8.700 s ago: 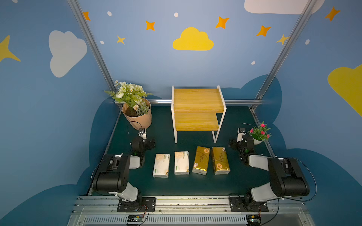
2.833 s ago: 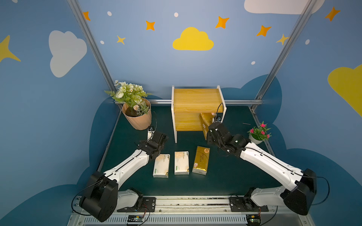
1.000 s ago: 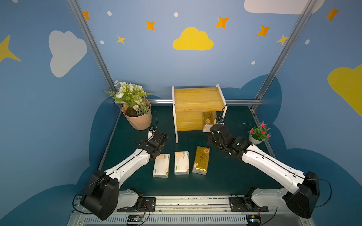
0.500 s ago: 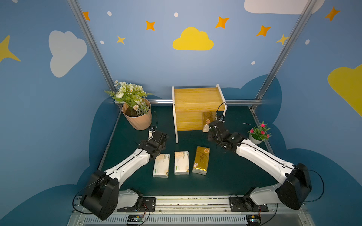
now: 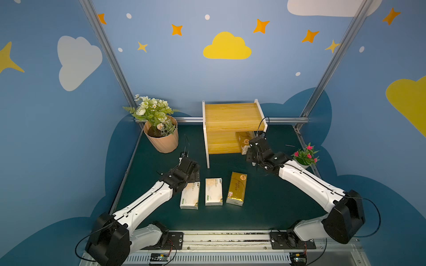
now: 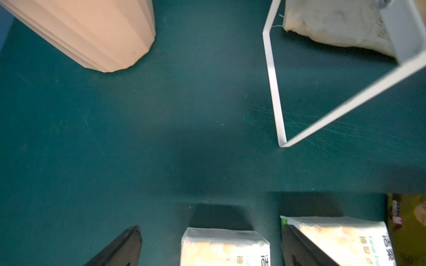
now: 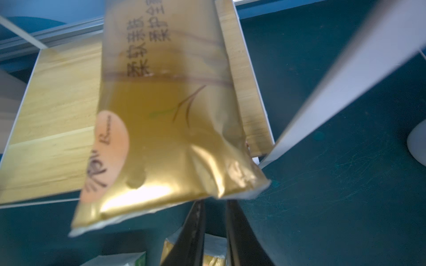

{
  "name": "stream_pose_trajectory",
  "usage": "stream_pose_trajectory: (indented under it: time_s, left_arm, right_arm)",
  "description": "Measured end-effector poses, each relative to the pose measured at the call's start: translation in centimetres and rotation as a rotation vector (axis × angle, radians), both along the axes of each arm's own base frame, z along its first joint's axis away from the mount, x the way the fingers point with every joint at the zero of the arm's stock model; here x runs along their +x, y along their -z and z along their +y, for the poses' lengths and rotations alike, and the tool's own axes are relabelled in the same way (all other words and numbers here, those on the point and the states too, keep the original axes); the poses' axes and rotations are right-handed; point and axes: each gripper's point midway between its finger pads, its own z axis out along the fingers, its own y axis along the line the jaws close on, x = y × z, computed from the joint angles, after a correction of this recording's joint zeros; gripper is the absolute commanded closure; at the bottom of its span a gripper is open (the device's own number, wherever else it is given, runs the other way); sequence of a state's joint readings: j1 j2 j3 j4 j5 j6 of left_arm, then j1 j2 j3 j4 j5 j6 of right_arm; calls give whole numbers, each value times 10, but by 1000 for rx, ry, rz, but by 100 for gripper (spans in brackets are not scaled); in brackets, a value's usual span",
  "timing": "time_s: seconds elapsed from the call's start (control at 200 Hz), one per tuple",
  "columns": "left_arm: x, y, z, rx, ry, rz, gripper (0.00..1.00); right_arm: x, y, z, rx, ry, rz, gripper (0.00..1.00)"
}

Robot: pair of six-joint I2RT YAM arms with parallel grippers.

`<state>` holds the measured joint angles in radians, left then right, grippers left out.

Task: Place the tissue boxes on the shelf by color
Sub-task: Adjust the box of tissues on the shelf, then pick up the box of tissues from the center of the board.

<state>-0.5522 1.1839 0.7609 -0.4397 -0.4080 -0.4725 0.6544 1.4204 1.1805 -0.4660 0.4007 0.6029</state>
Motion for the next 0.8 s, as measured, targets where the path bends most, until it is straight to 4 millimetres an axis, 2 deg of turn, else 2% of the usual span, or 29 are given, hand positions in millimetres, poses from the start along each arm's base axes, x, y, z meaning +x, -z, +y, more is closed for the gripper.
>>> stream_pose_trajectory:
  time_s: [0.055, 0.185, 0.235, 0.295, 0.365, 0.471, 0.566, 0.691, 0.801]
  left_arm:
    - [-6, 6, -11, -7, 40, 29, 0]
    - [-22, 19, -45, -1, 144, 85, 0]
    - [-29, 23, -61, 8, 178, 110, 0]
    - [-34, 24, -80, 17, 202, 122, 0]
    - [-38, 20, -105, 17, 224, 111, 0]
    - [-48, 18, -135, 7, 237, 102, 0]
    - [-56, 24, -153, 0, 219, 121, 0]
    - [-62, 27, -175, -8, 199, 147, 0]
    - [-64, 22, -196, -39, 187, 157, 0]
  right_arm:
    - [-5, -2, 2, 17, -17, 13, 48]
    - [-17, -20, 4, 70, -51, -3, 45]
    - [-23, -26, 1, 84, -55, -14, 37]
    - [-31, -30, -3, 85, -69, -16, 27]
    - [-41, -30, -7, 80, -93, -12, 24]
    - [-52, -22, -12, 50, -131, 6, 23]
    - [-61, -6, -16, 21, -146, 52, 21]
    - [-73, 12, -23, -15, -151, 118, 10]
    - [-83, 12, -31, -36, -168, 119, 4]
